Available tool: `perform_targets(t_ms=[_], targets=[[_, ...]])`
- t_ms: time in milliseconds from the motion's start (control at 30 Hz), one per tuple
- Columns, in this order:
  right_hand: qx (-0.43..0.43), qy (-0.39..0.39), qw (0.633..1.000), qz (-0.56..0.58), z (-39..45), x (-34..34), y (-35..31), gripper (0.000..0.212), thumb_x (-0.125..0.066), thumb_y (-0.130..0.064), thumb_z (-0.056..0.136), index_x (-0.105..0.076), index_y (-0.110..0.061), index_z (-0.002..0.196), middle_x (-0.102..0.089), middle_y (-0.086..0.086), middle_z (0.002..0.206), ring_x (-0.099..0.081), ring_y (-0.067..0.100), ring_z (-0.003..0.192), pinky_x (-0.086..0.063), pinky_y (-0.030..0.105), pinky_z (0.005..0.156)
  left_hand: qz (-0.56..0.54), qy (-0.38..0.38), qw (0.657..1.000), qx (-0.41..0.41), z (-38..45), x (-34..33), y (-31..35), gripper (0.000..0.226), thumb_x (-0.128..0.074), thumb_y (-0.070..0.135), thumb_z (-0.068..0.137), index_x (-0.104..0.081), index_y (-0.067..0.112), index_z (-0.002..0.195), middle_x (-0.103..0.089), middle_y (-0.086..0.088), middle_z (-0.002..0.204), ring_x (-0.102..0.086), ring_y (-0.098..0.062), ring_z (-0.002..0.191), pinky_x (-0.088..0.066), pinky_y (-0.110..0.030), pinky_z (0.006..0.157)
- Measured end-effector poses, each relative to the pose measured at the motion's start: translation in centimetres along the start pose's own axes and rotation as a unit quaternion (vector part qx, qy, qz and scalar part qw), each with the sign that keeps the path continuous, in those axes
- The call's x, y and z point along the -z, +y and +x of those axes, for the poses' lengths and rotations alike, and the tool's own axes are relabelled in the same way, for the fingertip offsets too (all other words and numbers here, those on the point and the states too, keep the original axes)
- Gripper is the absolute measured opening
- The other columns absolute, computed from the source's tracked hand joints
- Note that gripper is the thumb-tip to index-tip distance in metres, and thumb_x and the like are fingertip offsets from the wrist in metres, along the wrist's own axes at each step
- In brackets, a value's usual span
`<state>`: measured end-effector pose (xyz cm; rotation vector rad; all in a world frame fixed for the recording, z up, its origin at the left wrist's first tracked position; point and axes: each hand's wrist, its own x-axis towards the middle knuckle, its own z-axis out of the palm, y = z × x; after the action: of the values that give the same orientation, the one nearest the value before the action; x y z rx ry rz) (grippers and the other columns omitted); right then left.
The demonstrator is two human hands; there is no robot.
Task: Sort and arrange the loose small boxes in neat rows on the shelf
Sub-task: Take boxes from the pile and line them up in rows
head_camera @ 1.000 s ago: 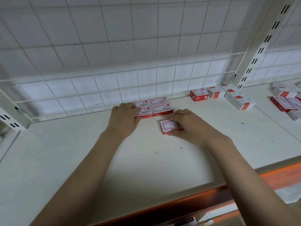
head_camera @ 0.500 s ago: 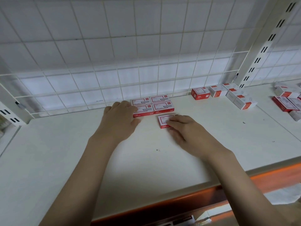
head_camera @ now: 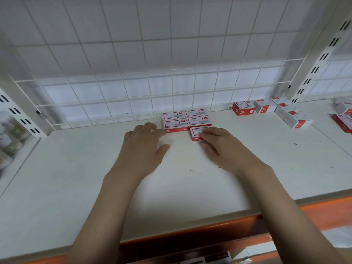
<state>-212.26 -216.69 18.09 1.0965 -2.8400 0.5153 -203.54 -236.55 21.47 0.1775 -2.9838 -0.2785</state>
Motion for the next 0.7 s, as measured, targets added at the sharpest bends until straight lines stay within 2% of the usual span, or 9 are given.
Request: perform_targets(t_ms=[267, 467, 600, 700], targets=[[0.003, -0.001, 1.0, 0.006, 0.4, -0.2, 0.1, 0.036, -0.049, -0.016, 0.094, -0.054, -0.005, 0.128, -0.051, 0.011, 0.134, -0.044, 0.031, 0.124, -0.031, 0.027, 0.103, -0.003, -0.003, 1.0, 0.005, -0.6, 0.0, 0.6, 0.044, -0.047, 0.038, 0.093, -0.044, 0.025, 0.135, -0.036, 0.002, 0.143, -0.033, -0.019, 0.129, -0.025, -0.034, 0.102], [0.001, -0.014, 1.0, -0.01, 0.2, 0.3, 0.3, 0.043, -0.043, -0.023, 0.096, -0.043, -0.011, 0.138, -0.039, 0.003, 0.145, -0.031, 0.022, 0.134, -0.023, 0.024, 0.107, 0.001, 0.002, 1.0, 0.003, -0.7, -0.1, 1.3, 0.044, -0.048, 0.038, 0.093, -0.045, 0.024, 0.135, -0.037, 0.001, 0.141, -0.035, -0.02, 0.128, -0.026, -0.034, 0.102], [0.0, -0.01, 1.0, -0.007, -1.1, 1.4, 1.4, 0.046, -0.041, -0.026, 0.093, -0.043, -0.012, 0.137, -0.04, 0.005, 0.144, -0.032, 0.022, 0.135, -0.031, 0.033, 0.109, 0.004, 0.01, 1.0, -0.012, -0.3, -0.3, 3.2, 0.044, -0.048, 0.037, 0.093, -0.045, 0.024, 0.134, -0.039, 0.002, 0.139, -0.036, -0.019, 0.126, -0.026, -0.033, 0.101], [-0.022, 0.013, 1.0, -0.001, -2.9, 3.3, 3.1, 0.044, -0.045, -0.023, 0.094, -0.043, -0.013, 0.137, -0.042, 0.003, 0.142, -0.036, 0.021, 0.131, -0.036, 0.034, 0.104, 0.003, 0.015, 1.0, -0.027, 0.4, -0.6, 5.9, 0.042, -0.048, 0.037, 0.093, -0.046, 0.024, 0.133, -0.042, 0.003, 0.136, -0.037, -0.019, 0.124, -0.026, -0.032, 0.099]])
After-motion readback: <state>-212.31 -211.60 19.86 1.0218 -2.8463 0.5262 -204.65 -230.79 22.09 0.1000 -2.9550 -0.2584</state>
